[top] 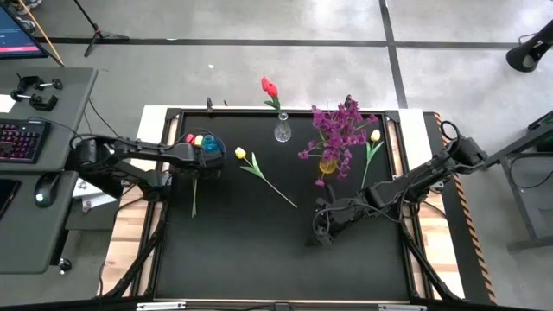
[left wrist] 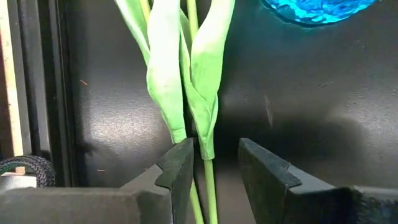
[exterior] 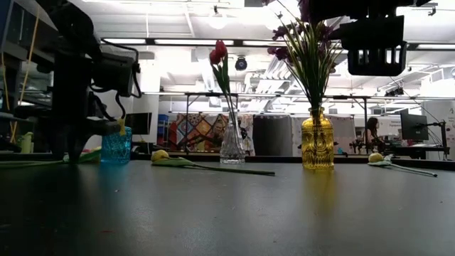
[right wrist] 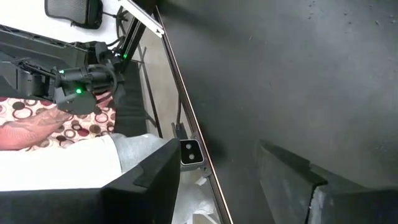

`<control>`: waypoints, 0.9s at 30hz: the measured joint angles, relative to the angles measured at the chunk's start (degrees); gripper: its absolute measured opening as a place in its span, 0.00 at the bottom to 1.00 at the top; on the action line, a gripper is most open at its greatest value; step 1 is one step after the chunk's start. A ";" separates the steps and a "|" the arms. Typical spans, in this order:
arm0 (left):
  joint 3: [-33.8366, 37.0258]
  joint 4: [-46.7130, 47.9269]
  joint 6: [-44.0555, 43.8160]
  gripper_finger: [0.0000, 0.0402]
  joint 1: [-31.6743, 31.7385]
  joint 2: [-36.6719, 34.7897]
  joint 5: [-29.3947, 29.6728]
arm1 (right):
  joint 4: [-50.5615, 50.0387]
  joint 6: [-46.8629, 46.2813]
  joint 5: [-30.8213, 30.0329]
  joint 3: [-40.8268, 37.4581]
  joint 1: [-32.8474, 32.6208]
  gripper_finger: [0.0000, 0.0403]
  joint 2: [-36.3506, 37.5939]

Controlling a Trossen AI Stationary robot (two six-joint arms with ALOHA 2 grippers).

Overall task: Sort flowers into vase by color
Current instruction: Put the left yellow flower into the blue vase

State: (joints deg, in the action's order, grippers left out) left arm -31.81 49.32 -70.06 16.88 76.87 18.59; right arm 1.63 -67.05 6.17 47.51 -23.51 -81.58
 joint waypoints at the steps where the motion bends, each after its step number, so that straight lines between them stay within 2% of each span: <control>1: -0.07 -0.04 0.00 0.29 0.00 0.36 0.04 | 0.00 0.00 0.00 0.00 0.00 0.48 -0.01; 8: -0.09 -0.68 0.07 0.27 -0.37 1.12 -1.01 | -0.02 0.00 -0.02 0.00 0.00 0.48 -0.01; 10: -0.09 -0.48 0.09 0.22 -0.76 1.12 -1.05 | -0.02 0.00 -0.06 0.00 0.00 0.48 -0.01; 14: -0.05 -0.36 1.47 0.05 -1.96 0.95 -1.24 | -0.02 0.00 -0.07 0.00 0.00 0.48 -0.02; 17: 0.11 0.03 1.78 0.03 -2.83 -0.33 -2.42 | -0.04 0.00 -0.07 0.00 0.00 0.48 -0.01; 21: 0.28 2.49 1.75 0.01 -4.38 -4.51 -7.78 | -0.09 -0.02 -0.07 0.00 0.02 0.48 -0.02; 27: 0.27 5.79 -1.68 0.00 -6.90 -15.38 -8.40 | -0.07 0.26 -0.20 0.00 0.02 0.48 0.00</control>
State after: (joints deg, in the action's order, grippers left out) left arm -31.54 55.11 -71.75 9.99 61.49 10.20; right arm 1.56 -66.78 5.97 47.51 -23.49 -81.59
